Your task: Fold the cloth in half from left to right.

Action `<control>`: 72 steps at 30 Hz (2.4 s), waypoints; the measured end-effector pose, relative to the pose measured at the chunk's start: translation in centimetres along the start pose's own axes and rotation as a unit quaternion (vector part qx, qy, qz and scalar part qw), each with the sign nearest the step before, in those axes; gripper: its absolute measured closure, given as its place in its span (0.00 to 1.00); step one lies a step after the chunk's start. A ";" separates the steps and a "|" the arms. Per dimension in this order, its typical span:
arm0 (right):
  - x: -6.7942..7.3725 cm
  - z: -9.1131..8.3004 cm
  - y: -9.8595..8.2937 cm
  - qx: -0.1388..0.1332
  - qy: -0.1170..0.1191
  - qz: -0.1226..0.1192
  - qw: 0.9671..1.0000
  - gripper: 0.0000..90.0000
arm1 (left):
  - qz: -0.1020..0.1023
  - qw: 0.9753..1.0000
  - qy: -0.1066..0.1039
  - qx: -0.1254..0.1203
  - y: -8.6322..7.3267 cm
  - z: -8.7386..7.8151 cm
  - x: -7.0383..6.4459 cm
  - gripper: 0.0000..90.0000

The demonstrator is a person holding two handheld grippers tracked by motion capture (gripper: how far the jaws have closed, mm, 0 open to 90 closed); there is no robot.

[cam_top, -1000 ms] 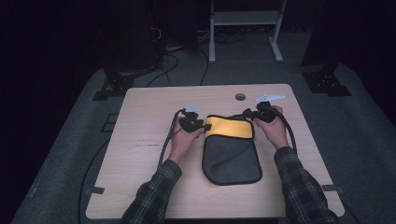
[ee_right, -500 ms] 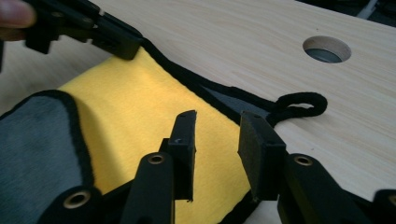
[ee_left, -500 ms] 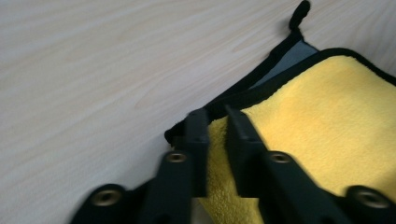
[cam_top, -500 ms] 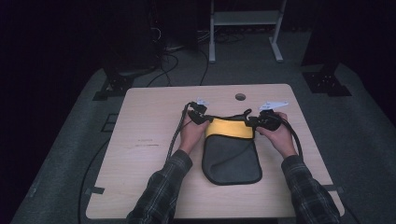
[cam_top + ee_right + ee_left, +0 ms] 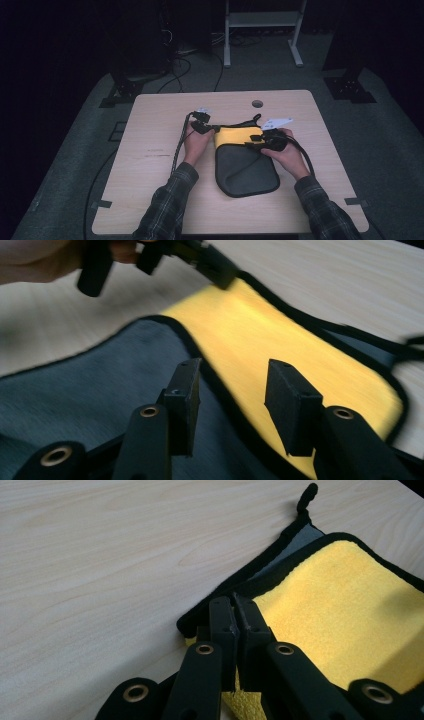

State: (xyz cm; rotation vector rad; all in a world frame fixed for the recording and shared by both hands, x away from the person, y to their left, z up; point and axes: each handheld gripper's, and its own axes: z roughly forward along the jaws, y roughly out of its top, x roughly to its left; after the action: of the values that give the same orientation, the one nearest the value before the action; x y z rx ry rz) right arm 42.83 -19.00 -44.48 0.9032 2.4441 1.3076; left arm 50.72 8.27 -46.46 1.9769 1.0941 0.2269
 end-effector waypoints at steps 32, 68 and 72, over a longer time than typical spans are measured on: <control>3.5 5.8 4.2 0.056 0.057 -0.030 0.996 0.99 | -0.008 1.000 -0.014 0.001 -0.2 -0.6 0.7 0.97; 3.0 -4.2 -2.5 0.036 0.035 -0.024 0.998 0.65 | -0.020 1.000 -0.016 0.003 -1.1 -1.1 1.6 0.89; 3.2 -2.2 -1.0 0.034 0.041 -0.039 0.998 0.58 | -0.016 1.000 -0.012 0.009 -1.3 -0.9 1.7 0.89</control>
State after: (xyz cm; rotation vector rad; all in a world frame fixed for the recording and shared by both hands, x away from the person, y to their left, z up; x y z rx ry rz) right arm 38.93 -18.90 -43.74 0.7768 2.5734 1.2656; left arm 50.49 10.42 -47.27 1.9714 1.1160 0.1771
